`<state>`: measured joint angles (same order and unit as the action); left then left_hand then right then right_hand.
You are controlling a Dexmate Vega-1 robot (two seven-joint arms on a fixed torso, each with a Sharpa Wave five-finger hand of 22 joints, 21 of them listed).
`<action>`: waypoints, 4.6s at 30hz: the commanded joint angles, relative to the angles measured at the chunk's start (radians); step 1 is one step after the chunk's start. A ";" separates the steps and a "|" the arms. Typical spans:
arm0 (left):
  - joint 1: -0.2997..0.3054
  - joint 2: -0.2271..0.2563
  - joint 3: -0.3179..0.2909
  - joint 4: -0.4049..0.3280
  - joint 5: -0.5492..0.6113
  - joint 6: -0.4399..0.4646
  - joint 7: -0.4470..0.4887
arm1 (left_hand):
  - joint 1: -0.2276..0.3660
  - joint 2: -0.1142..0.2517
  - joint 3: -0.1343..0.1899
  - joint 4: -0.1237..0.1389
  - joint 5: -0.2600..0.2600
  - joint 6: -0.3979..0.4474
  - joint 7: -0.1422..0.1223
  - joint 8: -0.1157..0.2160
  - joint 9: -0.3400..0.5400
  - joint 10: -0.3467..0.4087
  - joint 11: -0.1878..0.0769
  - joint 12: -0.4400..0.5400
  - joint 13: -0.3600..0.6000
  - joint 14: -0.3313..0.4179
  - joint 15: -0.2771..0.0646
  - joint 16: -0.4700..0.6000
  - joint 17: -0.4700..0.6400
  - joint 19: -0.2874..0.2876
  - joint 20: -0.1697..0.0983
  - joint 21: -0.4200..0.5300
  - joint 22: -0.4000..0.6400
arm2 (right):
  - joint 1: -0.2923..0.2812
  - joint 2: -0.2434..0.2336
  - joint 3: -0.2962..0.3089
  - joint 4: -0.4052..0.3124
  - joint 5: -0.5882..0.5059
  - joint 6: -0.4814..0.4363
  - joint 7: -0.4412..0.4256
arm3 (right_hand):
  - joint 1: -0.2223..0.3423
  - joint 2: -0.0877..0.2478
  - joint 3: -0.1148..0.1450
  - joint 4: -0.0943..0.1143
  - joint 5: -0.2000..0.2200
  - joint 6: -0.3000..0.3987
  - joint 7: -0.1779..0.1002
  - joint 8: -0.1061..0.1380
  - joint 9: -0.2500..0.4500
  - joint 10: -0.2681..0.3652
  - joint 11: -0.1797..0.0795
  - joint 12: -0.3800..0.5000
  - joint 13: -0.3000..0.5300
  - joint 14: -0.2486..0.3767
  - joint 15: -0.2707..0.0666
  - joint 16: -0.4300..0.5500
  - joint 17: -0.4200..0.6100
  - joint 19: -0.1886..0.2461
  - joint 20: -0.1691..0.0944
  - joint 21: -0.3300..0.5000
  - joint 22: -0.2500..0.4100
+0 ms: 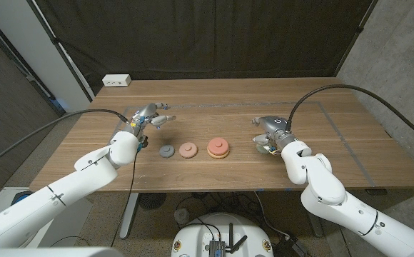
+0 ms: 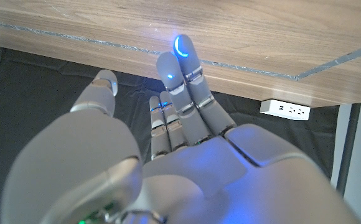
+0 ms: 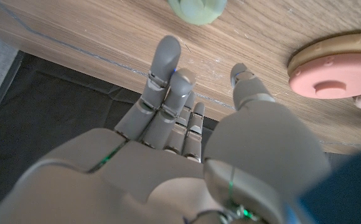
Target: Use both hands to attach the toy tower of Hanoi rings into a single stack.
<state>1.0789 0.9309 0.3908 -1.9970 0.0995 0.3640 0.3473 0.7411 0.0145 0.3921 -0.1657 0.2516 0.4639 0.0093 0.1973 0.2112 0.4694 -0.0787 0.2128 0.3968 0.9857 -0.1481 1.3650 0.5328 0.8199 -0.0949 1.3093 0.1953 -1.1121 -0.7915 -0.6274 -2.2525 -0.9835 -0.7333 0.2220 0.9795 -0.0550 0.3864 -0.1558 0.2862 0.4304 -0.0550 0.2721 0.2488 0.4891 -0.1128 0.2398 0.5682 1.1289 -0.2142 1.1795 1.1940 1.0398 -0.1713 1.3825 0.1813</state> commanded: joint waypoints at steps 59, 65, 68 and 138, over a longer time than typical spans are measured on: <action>-0.384 0.121 0.274 -0.059 0.430 0.142 -0.693 | 0.061 -0.072 -0.006 -0.006 -0.001 -0.091 0.007 -0.016 0.001 -0.091 0.006 -0.024 0.012 -0.047 -0.068 0.021 -0.020 -0.059 -0.096 0.031 0.002 | 0.025 -0.046 -0.096 -0.042 0.113 -0.164 -0.136 | -0.017 0.025 0.004 0.007 0.020 -0.008 0.019 -0.018 -0.002 0.003 0.017 -0.018 0.001 -0.007 -0.007 -0.015 0.007 -0.011 -0.047 -0.005 0.002; -0.403 0.100 0.283 -0.032 0.437 0.111 -0.737 | 0.048 -0.084 -0.019 0.003 -0.007 -0.127 0.029 -0.018 -0.003 -0.113 0.035 -0.024 0.004 -0.049 -0.068 0.023 -0.026 -0.060 -0.097 0.032 -0.001 | 0.037 -0.045 -0.105 -0.039 0.113 -0.173 -0.128 | -0.018 0.025 0.004 0.006 0.021 -0.005 0.019 -0.019 -0.002 0.004 0.017 -0.018 0.002 -0.005 -0.007 -0.015 0.009 -0.012 -0.047 -0.005 0.002; -0.407 0.096 0.281 -0.022 0.432 0.088 -0.752 | 0.044 -0.086 -0.022 0.005 -0.008 -0.135 0.037 -0.017 -0.004 -0.115 0.039 -0.023 0.002 -0.050 -0.068 0.023 -0.029 -0.060 -0.096 0.031 -0.002 | 0.042 -0.046 -0.108 -0.038 0.113 -0.177 -0.125 | -0.018 0.026 0.004 0.006 0.021 -0.006 0.019 -0.019 -0.002 0.004 0.018 -0.018 0.002 -0.005 -0.006 -0.014 0.010 -0.012 -0.047 -0.006 0.002; -0.247 0.183 0.159 -0.047 0.359 -0.241 -0.721 | 0.066 -0.099 -0.038 0.003 -0.018 -0.112 0.027 0.002 -0.007 -0.086 0.027 0.000 -0.016 -0.031 -0.068 0.041 -0.058 -0.044 -0.100 0.043 -0.004 | 0.082 -0.024 -0.172 -0.037 0.057 -0.256 -0.080 | -0.040 0.033 0.005 0.006 0.035 0.004 0.014 -0.028 -0.004 0.017 0.011 -0.023 0.010 -0.009 -0.007 -0.026 0.014 -0.015 -0.046 -0.009 0.002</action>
<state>0.8122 1.1040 0.5591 -2.0295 0.4424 0.1581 -0.3807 0.7951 -0.0842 0.3557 -0.1629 0.2359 0.3463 0.0377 0.1935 0.2049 0.3770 -0.0538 0.2077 0.3802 0.9452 -0.1357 1.4018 0.4737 0.7685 -0.0824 1.3477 0.1908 -1.0358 -0.8208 -0.7928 -2.2927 -0.9187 -0.9795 0.1340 0.9489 -0.0222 0.3903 -0.1518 0.3145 0.4324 -0.0393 0.2474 0.2415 0.5024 -0.1000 0.2190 0.5725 1.1204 -0.2126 1.1528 1.2067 1.0312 -0.1695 1.3752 0.1817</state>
